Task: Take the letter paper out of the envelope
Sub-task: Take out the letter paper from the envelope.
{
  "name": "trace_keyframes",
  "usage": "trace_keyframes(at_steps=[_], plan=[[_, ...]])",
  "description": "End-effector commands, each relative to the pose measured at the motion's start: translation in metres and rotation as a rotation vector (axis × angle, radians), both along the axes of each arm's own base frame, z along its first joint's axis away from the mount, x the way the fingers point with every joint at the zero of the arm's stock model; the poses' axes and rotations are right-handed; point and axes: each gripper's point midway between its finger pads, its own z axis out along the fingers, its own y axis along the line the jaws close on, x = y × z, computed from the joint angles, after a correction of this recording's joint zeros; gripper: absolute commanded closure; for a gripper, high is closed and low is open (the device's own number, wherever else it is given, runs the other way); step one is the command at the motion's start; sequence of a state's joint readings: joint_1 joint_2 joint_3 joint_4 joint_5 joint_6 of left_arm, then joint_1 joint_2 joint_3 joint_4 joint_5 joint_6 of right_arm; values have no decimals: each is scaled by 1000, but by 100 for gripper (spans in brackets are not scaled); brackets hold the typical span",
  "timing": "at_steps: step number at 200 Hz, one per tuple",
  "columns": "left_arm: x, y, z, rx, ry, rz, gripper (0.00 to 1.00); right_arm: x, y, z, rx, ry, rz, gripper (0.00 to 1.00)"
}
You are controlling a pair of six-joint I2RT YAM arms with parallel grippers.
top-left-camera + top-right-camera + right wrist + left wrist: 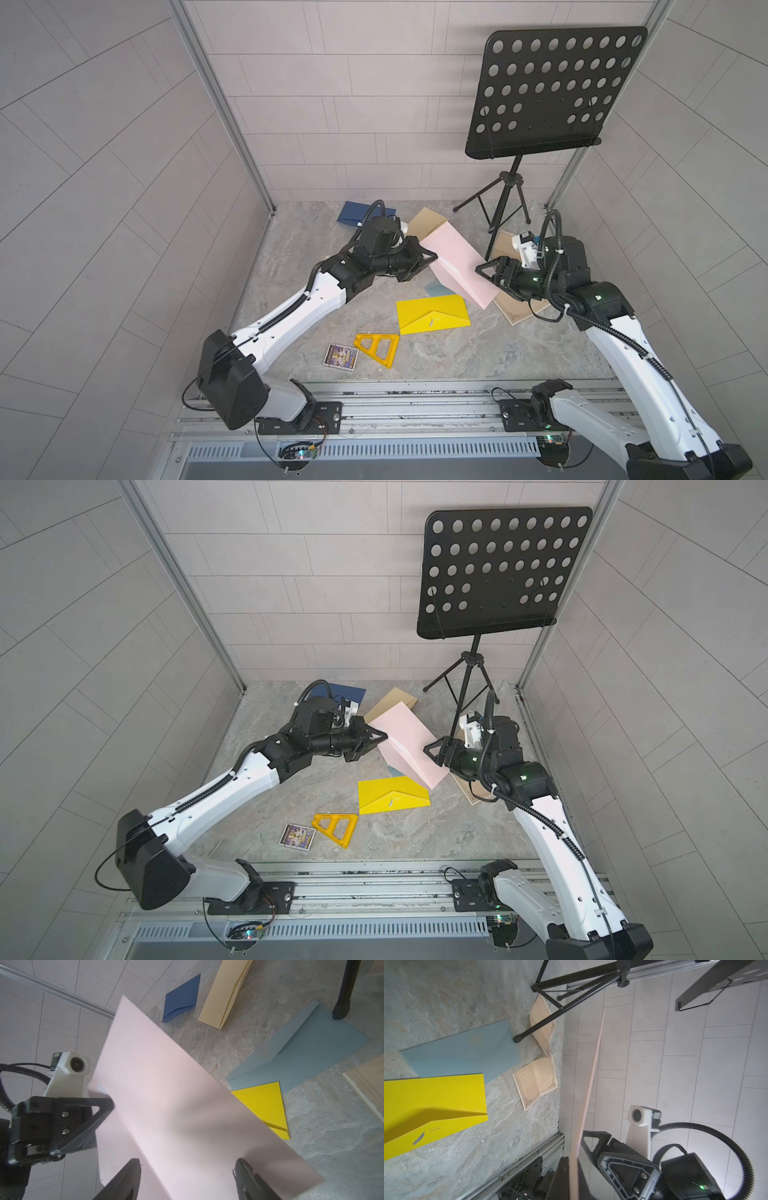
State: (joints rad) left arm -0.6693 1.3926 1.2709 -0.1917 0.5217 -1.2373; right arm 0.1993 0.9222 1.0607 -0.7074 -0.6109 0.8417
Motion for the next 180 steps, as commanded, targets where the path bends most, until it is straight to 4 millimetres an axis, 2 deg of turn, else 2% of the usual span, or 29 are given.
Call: trace_keyframes(at_steps=[1,25,41,49,69,86,99,121,180], plan=[[5,11,38,-19,-146,19,100,0,4,27,117,-54,-40,22],[5,14,47,10,-178,6,100,1,8,46,115,-99,-13,22],[6,18,47,55,-175,16,100,-6,10,55,-34,-181,37,30],[7,20,44,84,-163,22,100,-12,13,58,-121,-229,83,37],[8,23,46,139,-140,25,100,-20,23,64,-289,-344,175,61],[9,23,50,155,-135,19,100,-19,35,74,-310,-433,210,78],[8,23,52,160,-129,17,100,-14,47,78,-293,-465,224,87],[8,22,56,151,-122,17,100,-4,63,75,-334,-473,254,92],[5,27,54,164,-79,33,100,6,94,72,-417,-499,316,92]])
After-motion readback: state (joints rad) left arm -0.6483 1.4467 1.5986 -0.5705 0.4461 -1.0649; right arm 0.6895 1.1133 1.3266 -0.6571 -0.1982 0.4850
